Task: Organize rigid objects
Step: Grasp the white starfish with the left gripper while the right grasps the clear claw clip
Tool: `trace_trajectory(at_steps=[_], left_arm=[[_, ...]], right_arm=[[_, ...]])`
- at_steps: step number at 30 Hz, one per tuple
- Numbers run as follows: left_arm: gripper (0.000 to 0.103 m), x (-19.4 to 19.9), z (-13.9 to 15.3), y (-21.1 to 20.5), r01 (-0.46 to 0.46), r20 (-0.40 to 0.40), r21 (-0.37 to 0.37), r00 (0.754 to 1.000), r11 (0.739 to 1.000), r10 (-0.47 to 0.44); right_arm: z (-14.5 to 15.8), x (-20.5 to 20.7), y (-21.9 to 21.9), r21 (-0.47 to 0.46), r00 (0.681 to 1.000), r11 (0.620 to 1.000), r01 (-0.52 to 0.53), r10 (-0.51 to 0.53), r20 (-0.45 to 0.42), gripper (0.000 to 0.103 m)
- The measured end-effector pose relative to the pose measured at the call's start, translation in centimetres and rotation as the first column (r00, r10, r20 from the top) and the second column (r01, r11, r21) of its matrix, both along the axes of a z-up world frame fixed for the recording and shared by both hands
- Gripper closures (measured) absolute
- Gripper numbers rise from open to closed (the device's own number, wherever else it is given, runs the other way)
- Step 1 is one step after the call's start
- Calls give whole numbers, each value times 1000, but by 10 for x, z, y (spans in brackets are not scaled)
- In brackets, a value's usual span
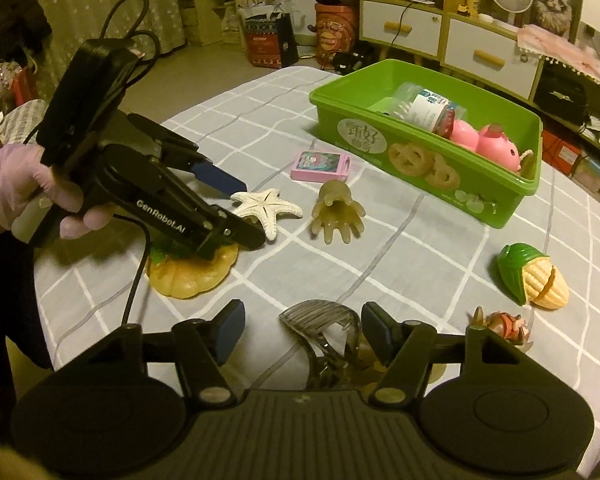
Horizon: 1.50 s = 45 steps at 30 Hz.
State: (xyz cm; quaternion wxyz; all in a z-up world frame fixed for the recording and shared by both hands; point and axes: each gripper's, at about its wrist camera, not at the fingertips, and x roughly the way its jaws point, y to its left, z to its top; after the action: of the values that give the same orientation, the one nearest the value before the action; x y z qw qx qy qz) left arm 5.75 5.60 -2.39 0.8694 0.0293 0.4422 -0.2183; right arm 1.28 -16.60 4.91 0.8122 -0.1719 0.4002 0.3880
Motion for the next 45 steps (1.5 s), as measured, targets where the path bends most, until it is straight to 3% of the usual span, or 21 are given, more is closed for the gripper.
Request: trace_trajectory(at_steps=[10,16,40,43,45], left_arm=[[52,1,1,2,-12,2,-12,1000,1000,12],[52,2,2,3,-21,5,-20,1000,1000,21],[52,4,12,11,-59,31,-59,998,997,61],[52,4,12,11,-57,29,-59,998,997,58],[52,4,12,11,-55,26,-59,998,997,57]], right_arm=[[-2,-3,6,-13,1000,1000,-26,27,16,91],[-1,-1,6,-3,1000,1000,-23,23,14,103],[12,23,-13,148,989,979,143,-137,-49,103],[14,28,-20,183,986,971,153,-136,-101,103],[15,29,-22,191,985,972,139,-116,-128,91]])
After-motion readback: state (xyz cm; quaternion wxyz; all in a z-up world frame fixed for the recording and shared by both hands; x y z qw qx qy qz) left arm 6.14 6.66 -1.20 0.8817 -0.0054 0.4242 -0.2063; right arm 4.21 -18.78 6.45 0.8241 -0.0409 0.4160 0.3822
